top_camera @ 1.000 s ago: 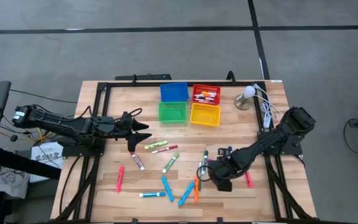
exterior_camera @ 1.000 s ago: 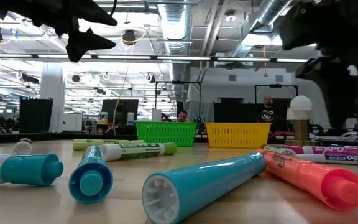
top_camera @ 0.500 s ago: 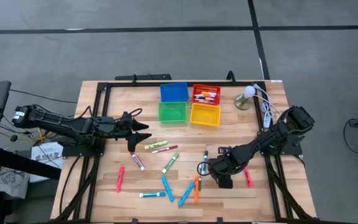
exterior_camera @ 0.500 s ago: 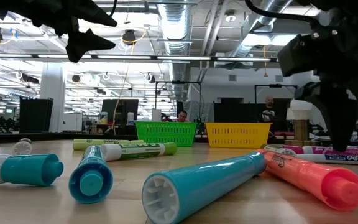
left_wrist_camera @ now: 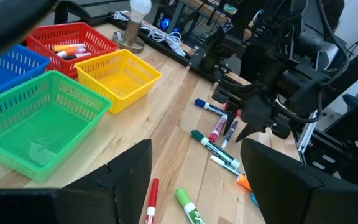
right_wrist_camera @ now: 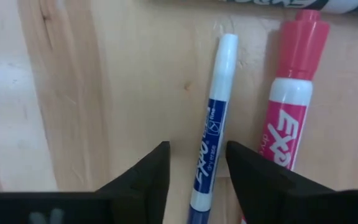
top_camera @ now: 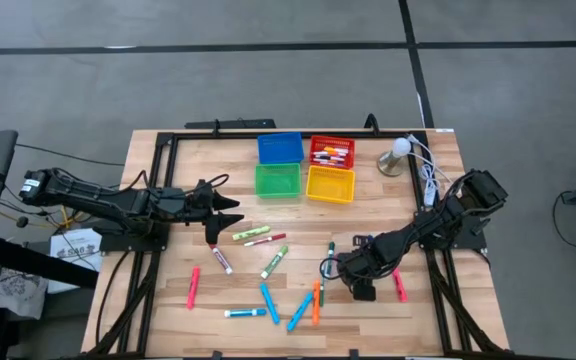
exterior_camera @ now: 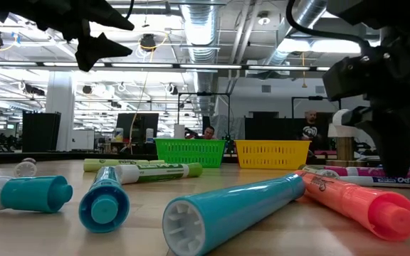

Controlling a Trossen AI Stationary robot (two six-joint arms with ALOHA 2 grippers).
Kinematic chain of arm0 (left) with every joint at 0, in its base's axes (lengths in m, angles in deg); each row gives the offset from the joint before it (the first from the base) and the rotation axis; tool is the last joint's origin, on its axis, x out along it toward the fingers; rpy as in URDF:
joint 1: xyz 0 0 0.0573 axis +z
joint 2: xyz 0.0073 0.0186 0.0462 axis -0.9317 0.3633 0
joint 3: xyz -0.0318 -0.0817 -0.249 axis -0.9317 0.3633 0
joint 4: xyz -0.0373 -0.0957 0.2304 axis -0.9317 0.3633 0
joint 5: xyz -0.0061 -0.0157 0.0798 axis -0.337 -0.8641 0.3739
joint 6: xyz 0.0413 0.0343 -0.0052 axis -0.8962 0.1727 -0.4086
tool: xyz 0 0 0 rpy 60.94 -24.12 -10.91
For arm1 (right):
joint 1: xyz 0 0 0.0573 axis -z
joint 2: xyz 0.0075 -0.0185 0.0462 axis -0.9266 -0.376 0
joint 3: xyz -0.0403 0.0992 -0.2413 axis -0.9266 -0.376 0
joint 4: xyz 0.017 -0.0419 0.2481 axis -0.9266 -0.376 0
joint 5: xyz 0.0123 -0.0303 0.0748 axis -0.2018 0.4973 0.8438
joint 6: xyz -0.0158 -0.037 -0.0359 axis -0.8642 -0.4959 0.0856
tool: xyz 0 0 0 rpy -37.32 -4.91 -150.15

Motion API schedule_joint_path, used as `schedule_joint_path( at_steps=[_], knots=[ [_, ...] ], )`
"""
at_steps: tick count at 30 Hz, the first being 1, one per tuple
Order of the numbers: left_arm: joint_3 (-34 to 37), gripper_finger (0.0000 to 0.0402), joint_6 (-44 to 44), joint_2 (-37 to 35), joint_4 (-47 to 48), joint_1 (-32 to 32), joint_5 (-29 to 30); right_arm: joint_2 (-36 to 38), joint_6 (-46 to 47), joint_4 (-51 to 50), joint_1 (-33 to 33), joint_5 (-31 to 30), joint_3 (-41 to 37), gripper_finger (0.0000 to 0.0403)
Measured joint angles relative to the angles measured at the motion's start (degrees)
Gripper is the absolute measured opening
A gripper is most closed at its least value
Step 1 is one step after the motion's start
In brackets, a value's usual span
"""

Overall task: Pick & Place Markers
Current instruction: Put the dark blue marker into the yellow bin

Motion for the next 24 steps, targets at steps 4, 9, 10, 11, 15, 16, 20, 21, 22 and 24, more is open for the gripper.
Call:
schedule_joint_path(
  at_steps=[4,9,10,11,15,16,20,21,22,24],
  knots=[
    [0.0,0.0246,0.0,0.0,-0.1,0.0,0.0,0.0,0.1,-0.2,0.0,-0.4,0.0,0.0104],
    [0.0,0.0246,0.0,0.0,-0.2,0.0,0.0,-0.1,1.5,-0.3,0.0,-1.1,-0.1,0.0068],
    [0.0,0.0246,0.0,0.0,-0.2,0.0,0.0,-0.1,1.7,-0.3,0.0,-1.3,-0.1,0.0063],
    [0.0,0.0246,0.1,0.0,-0.2,0.0,0.0,-0.1,1.8,-0.3,0.0,-1.4,-0.1,0.0059],
    [0.0,0.0246,0.2,0.0,-0.3,0.0,0.0,-0.1,2.7,-0.3,-0.1,-1.7,-0.1,0.0046],
    [0.0,0.0246,0.2,0.0,-0.4,0.0,0.0,-0.1,2.7,-0.3,-0.1,-1.8,-0.1,0.0042],
    [0.0,0.0246,0.2,0.0,-0.6,0.0,0.0,-0.1,3.9,-0.3,-0.2,-2.4,-0.1,0.0028],
    [0.0,0.0246,0.2,0.0,-0.6,0.0,0.0,-0.1,4.3,-0.3,-0.2,-2.3,-0.1,0.0026],
    [0.0,0.0246,0.2,0.0,-0.6,0.0,0.0,-0.1,4.6,-0.3,-0.3,-2.4,-0.1,0.0024],
    [0.0,0.0246,0.2,0.0,-0.6,0.0,0.0,-0.1,5.2,-0.3,-0.6,-2.8,-0.1,0.0024]
  ],
)
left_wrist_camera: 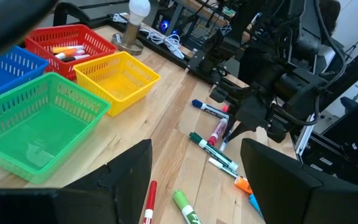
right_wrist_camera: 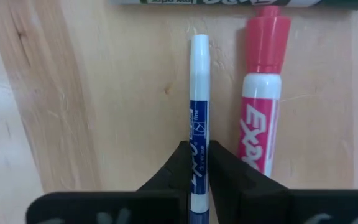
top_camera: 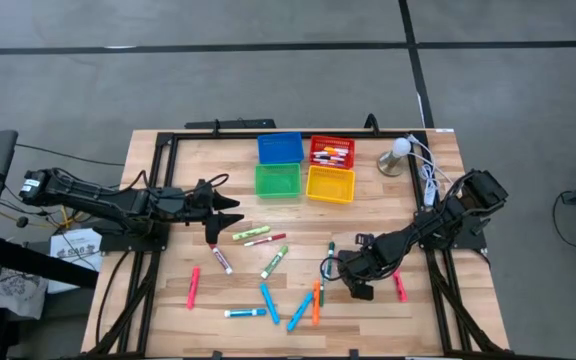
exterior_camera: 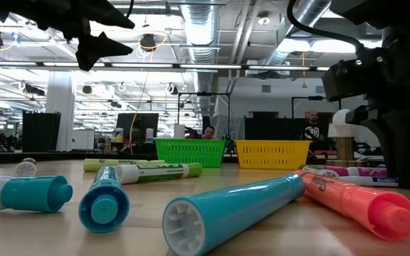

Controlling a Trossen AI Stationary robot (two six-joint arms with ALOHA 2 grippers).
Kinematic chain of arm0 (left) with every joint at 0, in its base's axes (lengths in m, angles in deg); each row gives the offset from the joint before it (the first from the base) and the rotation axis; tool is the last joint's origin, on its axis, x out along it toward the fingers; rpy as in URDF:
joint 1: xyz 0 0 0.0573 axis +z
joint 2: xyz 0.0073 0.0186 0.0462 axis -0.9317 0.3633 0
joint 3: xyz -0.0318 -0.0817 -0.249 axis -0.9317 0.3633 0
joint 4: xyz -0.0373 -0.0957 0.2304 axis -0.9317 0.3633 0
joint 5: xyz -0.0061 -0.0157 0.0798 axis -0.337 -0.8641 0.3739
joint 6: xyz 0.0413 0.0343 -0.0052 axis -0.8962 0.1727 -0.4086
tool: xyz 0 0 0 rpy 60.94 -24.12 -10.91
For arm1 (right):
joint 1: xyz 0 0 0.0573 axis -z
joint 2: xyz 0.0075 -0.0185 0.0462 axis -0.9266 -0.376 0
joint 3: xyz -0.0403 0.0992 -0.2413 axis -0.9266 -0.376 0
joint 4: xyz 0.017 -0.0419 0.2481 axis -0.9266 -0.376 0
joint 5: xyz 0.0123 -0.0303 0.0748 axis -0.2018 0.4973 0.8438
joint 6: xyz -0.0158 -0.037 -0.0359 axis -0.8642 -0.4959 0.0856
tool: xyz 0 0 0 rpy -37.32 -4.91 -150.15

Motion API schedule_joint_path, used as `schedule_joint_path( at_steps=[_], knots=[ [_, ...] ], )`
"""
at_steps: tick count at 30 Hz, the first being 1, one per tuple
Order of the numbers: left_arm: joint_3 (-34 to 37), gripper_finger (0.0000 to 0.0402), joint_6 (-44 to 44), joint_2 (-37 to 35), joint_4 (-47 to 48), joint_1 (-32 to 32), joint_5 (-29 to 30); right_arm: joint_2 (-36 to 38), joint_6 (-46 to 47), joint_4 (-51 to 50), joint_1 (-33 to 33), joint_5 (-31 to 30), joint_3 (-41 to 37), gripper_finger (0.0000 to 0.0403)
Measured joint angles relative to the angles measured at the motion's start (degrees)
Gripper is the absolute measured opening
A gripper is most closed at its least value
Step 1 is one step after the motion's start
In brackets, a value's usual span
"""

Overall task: Pick & Place Markers
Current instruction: Put the dark blue marker into the yellow bin

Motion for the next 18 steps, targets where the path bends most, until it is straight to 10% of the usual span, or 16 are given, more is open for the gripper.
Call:
schedule_joint_path(
  at_steps=[18],
  knots=[
    [0.0,0.0246,0.0,0.0,-0.8,0.0,0.0,0.9,2.1,0.0,-1.4,4.4,1.8,0.0027]
  ],
)
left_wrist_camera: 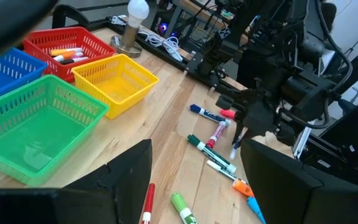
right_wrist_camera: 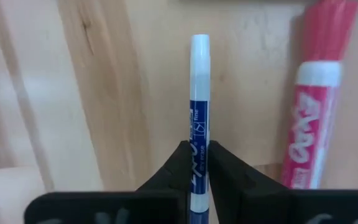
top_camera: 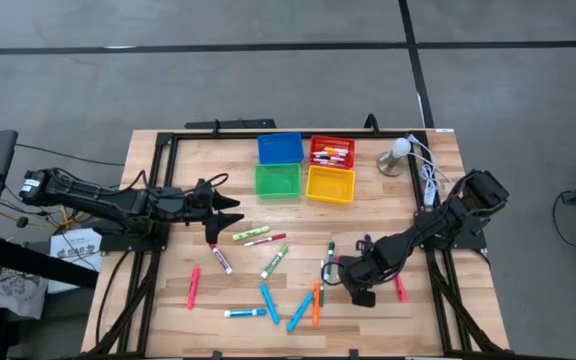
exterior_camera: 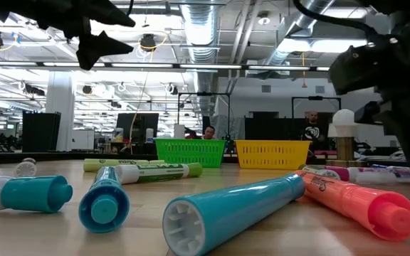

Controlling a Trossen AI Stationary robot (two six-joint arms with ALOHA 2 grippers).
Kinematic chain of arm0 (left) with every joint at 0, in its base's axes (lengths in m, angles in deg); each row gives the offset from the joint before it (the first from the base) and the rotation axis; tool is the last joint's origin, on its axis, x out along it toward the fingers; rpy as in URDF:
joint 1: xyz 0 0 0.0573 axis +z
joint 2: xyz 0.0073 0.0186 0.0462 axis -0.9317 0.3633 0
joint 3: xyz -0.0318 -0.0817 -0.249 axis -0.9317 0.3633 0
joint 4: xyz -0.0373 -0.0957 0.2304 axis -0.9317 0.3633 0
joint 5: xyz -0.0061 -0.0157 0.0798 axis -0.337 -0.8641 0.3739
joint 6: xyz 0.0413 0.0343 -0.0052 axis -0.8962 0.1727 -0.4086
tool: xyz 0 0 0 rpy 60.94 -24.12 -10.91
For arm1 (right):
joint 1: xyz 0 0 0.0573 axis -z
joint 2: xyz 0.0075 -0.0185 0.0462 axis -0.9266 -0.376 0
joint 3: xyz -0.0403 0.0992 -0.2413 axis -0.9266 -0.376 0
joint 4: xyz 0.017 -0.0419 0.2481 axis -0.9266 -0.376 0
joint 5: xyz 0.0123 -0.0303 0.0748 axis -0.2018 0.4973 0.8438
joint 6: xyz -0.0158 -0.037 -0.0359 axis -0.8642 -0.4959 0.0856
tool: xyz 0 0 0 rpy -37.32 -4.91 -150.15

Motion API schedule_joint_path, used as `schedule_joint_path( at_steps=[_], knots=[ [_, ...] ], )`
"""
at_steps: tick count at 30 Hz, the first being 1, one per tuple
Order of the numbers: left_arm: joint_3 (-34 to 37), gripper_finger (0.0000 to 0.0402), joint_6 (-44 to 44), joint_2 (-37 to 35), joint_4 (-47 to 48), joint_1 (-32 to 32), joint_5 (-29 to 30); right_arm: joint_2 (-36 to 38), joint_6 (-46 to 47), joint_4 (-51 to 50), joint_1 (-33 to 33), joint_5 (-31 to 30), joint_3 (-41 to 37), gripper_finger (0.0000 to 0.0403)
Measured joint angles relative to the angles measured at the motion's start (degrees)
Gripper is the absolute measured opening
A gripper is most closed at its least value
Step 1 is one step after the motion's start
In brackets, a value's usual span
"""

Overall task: Pick & Place Markers
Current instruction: Put the dark blue marker into the yellow bin

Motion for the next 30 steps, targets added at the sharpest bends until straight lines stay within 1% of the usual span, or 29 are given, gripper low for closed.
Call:
schedule_joint_path(
  at_steps=[4,8,11,17,23,30],
  knots=[
    [0.0,0.0246,0.0,0.0,-0.1,0.0,0.0,1.5,0.1,-0.1,0.0,0.8,0.0,0.0025],
    [0.0,0.0246,0.0,0.0,-0.3,0.0,0.0,4.1,1.5,-0.2,0.0,0.8,0.0,0.0036],
    [0.0,0.0246,0.0,0.0,-0.5,0.0,0.0,6.9,1.5,-0.2,0.0,1.3,0.0,0.0036],
    [0.0,0.0246,0.0,0.0,-0.8,0.0,0.0,14.2,1.0,-0.2,0.4,1.8,0.0,0.0024],
    [0.0,0.0246,0.0,0.0,-1.1,0.0,0.0,21.3,1.0,-0.1,3.8,1.4,0.0,0.0036],
    [0.0,0.0246,0.0,0.0,-1.4,0.0,0.0,28.6,-4.2,1.7,9.4,1.9,0.0,0.0027]
  ],
)
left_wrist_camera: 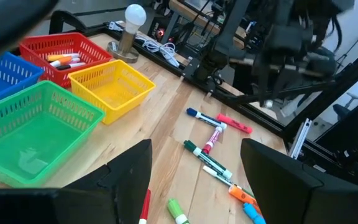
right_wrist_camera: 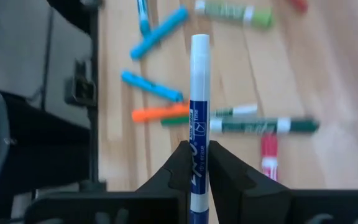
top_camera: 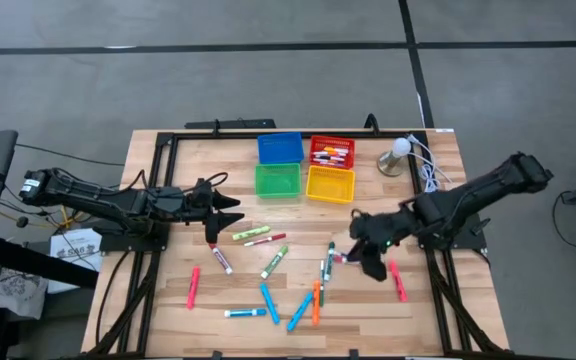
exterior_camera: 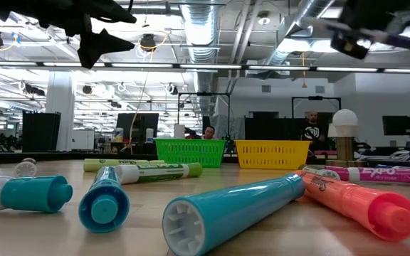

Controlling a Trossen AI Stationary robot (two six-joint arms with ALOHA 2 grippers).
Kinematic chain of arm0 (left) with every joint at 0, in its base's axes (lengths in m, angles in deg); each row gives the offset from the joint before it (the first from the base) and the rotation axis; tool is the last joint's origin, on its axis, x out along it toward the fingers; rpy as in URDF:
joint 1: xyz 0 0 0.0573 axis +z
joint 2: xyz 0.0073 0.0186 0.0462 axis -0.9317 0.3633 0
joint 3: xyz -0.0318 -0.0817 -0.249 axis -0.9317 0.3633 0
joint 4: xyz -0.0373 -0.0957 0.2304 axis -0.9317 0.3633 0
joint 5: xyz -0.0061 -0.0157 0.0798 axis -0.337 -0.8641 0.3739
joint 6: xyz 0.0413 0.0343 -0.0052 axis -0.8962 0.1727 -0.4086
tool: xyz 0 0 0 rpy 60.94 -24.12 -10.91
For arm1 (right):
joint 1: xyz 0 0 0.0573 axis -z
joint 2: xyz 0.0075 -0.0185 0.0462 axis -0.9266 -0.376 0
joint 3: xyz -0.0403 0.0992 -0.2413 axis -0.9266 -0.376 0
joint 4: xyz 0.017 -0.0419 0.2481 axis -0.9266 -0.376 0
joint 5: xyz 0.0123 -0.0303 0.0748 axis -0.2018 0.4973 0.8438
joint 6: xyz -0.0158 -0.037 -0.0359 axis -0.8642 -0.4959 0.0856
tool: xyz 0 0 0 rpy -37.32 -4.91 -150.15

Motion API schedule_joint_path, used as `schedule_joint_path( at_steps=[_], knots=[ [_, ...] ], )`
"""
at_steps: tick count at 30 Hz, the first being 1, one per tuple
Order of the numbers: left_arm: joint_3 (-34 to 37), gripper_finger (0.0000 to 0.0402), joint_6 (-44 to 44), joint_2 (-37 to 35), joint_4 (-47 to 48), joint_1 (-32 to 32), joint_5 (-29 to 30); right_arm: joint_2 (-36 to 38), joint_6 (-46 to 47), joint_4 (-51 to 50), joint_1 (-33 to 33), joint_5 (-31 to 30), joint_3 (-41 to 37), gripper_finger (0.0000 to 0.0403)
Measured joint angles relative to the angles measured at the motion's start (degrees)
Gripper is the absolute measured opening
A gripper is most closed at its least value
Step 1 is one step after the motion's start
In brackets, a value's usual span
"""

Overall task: Pick & Place Markers
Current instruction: Put the dark blue marker into the yellow bin

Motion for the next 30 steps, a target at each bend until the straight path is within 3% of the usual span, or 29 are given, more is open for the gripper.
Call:
schedule_joint_path(
  at_steps=[13,18,23,30],
  knots=[
    [0.0,0.0246,0.0,0.0,-0.4,0.0,0.0,5.9,-11.7,5.2,13.1,-2.2,0.1,0.003],
    [0.0,0.0246,0.0,0.0,-0.4,0.0,0.0,5.7,-19.0,7.0,19.9,-6.1,0.1,0.0037],
    [0.0,0.0246,0.0,0.0,-0.7,0.0,0.0,5.7,-26.1,9.5,27.0,-13.9,0.1,0.0035],
    [0.0,0.0246,0.0,0.0,-1.1,0.0,0.3,4.5,-32.5,12.8,36.2,-14.5,0.1,0.0034]
  ],
)
